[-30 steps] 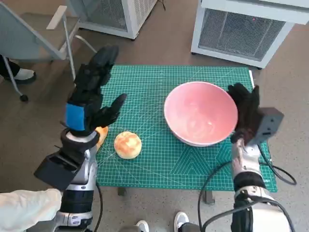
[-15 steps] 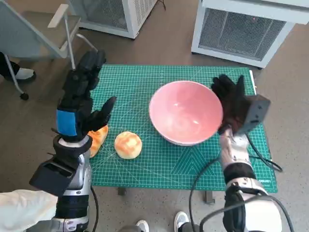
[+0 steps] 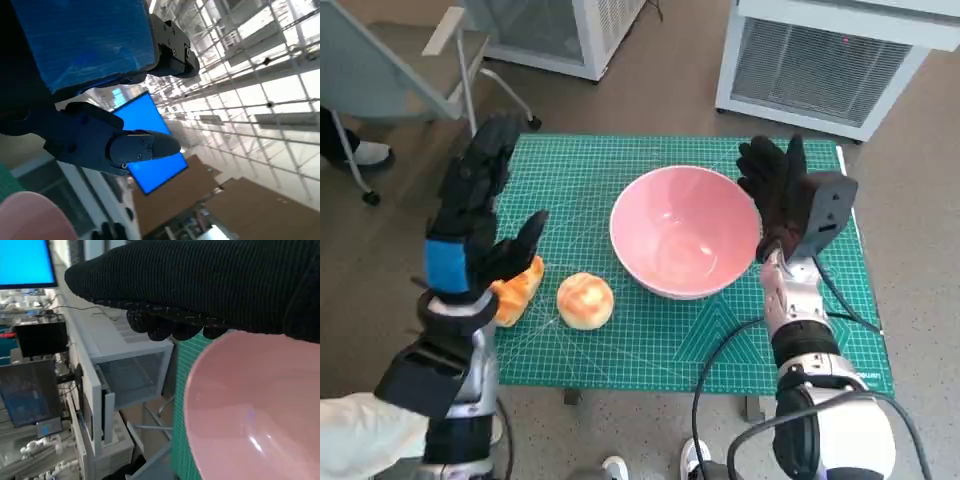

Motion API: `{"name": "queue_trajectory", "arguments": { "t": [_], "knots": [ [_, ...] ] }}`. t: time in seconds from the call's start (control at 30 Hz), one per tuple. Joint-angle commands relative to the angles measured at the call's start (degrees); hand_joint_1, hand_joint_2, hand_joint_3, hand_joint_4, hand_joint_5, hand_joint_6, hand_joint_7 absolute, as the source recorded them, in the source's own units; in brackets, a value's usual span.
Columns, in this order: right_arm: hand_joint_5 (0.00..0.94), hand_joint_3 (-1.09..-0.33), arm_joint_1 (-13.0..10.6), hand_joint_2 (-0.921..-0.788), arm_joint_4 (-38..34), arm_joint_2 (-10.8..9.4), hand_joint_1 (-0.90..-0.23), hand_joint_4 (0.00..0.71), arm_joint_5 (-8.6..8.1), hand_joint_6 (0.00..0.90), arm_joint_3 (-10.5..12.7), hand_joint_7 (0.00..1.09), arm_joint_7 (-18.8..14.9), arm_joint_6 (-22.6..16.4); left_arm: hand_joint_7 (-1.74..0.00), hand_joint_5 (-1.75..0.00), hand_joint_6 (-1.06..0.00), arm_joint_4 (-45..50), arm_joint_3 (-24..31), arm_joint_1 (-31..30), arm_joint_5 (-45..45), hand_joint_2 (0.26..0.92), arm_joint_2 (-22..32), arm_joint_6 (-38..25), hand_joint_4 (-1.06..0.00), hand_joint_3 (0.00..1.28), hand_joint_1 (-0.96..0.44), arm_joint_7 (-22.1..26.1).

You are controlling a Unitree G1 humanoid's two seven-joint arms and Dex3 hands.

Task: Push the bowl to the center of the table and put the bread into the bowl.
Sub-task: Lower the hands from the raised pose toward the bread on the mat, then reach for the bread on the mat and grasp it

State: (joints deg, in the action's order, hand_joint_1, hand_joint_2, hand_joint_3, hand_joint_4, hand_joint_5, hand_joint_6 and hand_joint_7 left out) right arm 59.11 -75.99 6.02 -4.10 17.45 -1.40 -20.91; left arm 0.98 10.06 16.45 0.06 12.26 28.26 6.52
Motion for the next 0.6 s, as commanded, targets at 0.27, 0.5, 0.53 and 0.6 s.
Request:
{"name": "queue_trajectory", "arguments": {
  "t": [0.27, 0.5, 0.53, 0.6],
  "knots": [
    [0.02, -0.854, 0.2, -0.921, 6.5, 2.7, -0.549, 0.239, 1.84, 0.257, -3.5, 0.14, -4.8, -19.6, -0.08, 0.0, -0.35, 26.9, 1.5, -9.2, 22.9, 0.921, 11.6, -44.1, -0.25, 0.32, -0.54, 8.5],
    [0.031, -0.802, -2.1, -0.921, 14.4, 2.3, -0.568, 0.285, 0.11, 0.301, -5.8, 0.16, -11.6, -32.8, -0.07, 0.0, -0.4, 32.0, -1.8, -9.6, 32.4, 0.921, 15.3, -56.0, -0.25, 0.27, -0.62, 15.5],
    [0.025, -0.799, -2.6, -0.921, 15.9, 2.2, -0.558, 0.282, 0.08, 0.296, -6.3, 0.16, -12.4, -34.7, -0.07, 0.0, -0.4, 32.5, -2.3, -9.7, 33.6, 0.921, 15.7, -57.3, -0.25, 0.27, -0.63, 16.3],
    [0.019, -0.794, -4.0, -0.921, 19.9, 2.7, -0.549, 0.279, -0.37, 0.291, -7.9, 0.16, -14.8, -38.7, -0.06, 0.0, -0.41, 33.3, -4.0, -10.0, 37.2, 0.921, 16.4, -60.2, -0.25, 0.27, -0.64, 18.2]
  ]
}}
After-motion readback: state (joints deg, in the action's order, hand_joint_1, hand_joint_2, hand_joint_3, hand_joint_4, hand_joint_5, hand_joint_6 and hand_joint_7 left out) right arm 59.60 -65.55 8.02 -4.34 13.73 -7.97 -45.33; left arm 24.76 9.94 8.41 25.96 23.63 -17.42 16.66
